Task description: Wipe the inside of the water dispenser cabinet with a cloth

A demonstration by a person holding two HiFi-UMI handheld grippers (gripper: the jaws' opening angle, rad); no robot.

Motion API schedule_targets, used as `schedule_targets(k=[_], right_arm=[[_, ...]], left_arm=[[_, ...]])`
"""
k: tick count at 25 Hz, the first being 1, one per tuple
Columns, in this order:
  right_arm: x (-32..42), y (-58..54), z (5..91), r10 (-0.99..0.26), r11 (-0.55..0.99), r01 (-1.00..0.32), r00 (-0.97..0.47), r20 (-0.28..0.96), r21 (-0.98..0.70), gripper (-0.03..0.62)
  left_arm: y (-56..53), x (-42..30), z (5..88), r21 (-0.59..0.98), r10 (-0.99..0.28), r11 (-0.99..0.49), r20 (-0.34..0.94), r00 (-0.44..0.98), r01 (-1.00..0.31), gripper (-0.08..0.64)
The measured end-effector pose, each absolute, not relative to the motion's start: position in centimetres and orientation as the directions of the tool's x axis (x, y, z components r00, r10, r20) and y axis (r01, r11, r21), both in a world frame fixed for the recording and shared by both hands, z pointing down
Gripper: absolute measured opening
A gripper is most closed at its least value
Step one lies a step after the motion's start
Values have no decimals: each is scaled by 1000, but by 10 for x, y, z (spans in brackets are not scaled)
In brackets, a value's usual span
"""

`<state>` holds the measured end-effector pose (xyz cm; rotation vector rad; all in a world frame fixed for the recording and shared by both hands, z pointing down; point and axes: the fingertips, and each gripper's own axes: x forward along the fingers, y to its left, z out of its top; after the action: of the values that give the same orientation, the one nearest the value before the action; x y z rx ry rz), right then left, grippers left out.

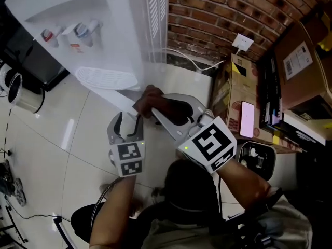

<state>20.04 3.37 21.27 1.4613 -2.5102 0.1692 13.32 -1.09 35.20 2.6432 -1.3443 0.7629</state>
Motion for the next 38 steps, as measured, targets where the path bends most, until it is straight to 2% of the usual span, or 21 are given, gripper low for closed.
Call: schedule_targets(k=[5, 10, 14, 18, 25, 32, 36, 38], right_arm=[[140, 41, 193, -814, 556, -831, -538, 218, 26, 95], [88, 51, 193, -790, 594, -804, -575, 214, 33, 95], [46, 53, 200, -763, 627, -778, -600, 239, 50, 97], [13, 41, 211, -737, 657, -752, -627, 254, 51, 97], [-30, -7, 227, -676, 725, -687, -696, 243, 47, 97], [-90, -57, 241, -614, 784, -617, -756, 228, 65, 97], [-151, -71, 242, -570, 821, -564, -796, 204, 91, 98], [-187, -67, 255, -523, 852, -512, -818, 240, 113, 98]], left_arm=[[13, 65, 350, -178, -762, -580, 465, 451, -795, 244], [26, -8, 352, -157, -799, -504, 457, 390, -849, 203], [26, -50, 354, -144, -810, -488, 443, 385, -861, 132], [22, -78, 354, -158, -829, -467, 419, 370, -870, 96], [-16, -158, 359, -176, -892, -269, 416, 176, -947, -26], [-61, -211, 360, -236, -879, -272, 456, 140, -933, -28], [-70, -217, 361, -225, -881, -269, 451, 144, -936, -28], [-72, -221, 361, -211, -881, -255, 453, 136, -944, -28]])
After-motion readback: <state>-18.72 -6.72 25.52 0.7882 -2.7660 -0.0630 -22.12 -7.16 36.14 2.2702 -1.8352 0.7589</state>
